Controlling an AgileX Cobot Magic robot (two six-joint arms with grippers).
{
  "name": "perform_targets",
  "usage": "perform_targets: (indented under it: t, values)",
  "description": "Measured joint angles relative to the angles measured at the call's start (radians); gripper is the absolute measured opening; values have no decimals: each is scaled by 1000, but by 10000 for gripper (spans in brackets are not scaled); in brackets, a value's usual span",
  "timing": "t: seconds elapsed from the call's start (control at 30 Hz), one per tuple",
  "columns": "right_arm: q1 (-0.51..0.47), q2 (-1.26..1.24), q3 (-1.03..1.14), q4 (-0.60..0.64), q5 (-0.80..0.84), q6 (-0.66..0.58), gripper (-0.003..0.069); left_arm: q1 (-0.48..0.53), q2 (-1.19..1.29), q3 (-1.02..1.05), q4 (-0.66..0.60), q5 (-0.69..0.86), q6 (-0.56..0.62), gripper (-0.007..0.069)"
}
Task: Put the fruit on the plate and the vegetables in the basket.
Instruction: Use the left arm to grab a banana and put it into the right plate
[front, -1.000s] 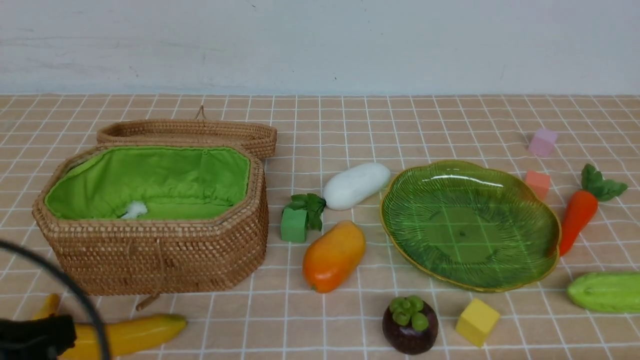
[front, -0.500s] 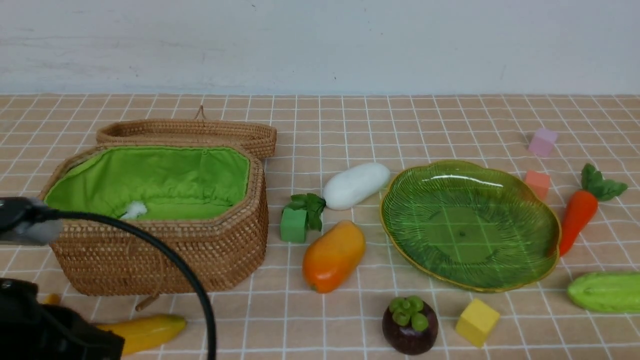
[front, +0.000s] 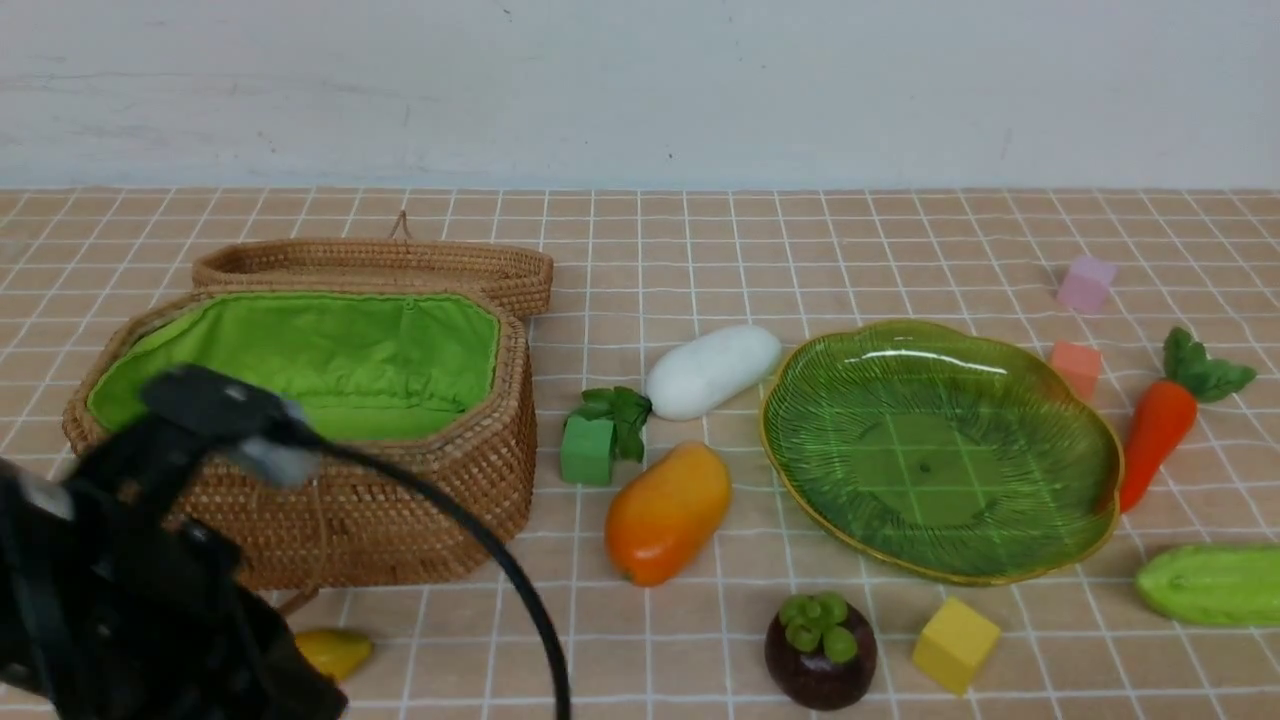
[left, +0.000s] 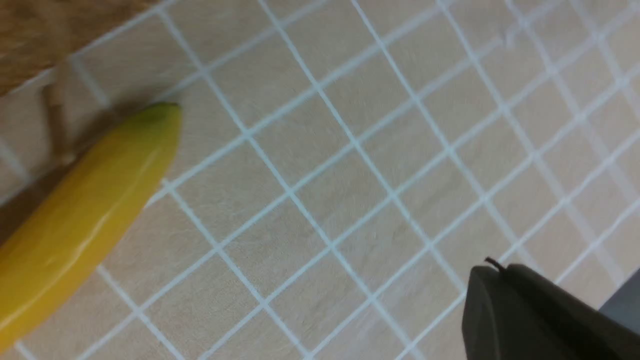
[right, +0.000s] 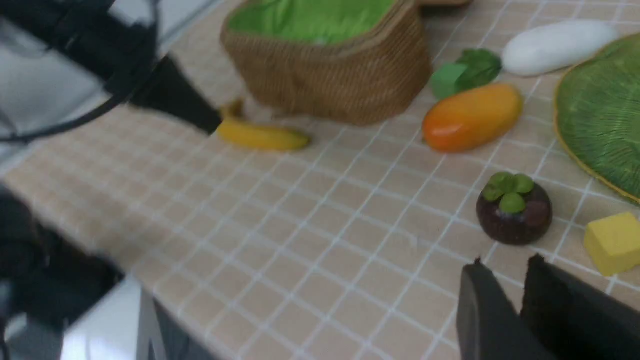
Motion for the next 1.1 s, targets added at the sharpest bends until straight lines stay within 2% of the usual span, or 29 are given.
perform_targets:
  t: [0.03, 0.1, 0.2, 0.3, 0.37, 0.4, 0.5, 0.6, 0.67, 0.73, 0.77, 0.8, 0.87, 0.97, 1.1]
  values:
    - [0, 11, -18, 0, 17, -10, 146, -8, 8, 0, 13, 2, 3, -13]
    - [9, 58, -107, -1, 64, -106, 146, -83, 64, 0, 98, 11, 29, -13]
    - [23, 70, -130, 14, 69, -132, 148, -85, 96, 0, 129, 1, 43, -13]
    - [41, 71, -133, 17, 80, -150, 150, -35, 130, -1, 143, -21, 98, -13]
    - [55, 71, -133, 16, 80, -153, 151, 47, 138, -1, 143, -43, 163, -12]
    - [66, 71, -133, 16, 80, -153, 151, 95, 138, -1, 145, -64, 224, -11]
    - [85, 71, -133, 16, 80, -154, 151, 154, 138, -2, 183, -90, 400, 8]
    - [105, 71, -133, 8, 80, -155, 152, 178, 145, -2, 242, -103, 532, 78]
    - [111, 71, -133, 6, 80, -155, 152, 181, 154, -2, 254, -117, 546, 118]
    - [115, 69, -133, 3, 80, -155, 152, 185, 195, -2, 278, -178, 551, 260]
    - [116, 69, -133, 3, 80, -155, 152, 185, 199, -2, 278, -184, 551, 260]
    - [117, 69, -133, 3, 80, -155, 152, 185, 231, -2, 291, -218, 551, 344]
    - [117, 68, -133, 2, 80, -155, 152, 185, 289, -2, 306, -258, 553, 437]
    - [118, 68, -133, 2, 80, -155, 152, 185, 352, -2, 332, -304, 562, 488]
    - [120, 68, -133, 2, 80, -155, 154, 185, 414, -5, 385, -335, 566, 463]
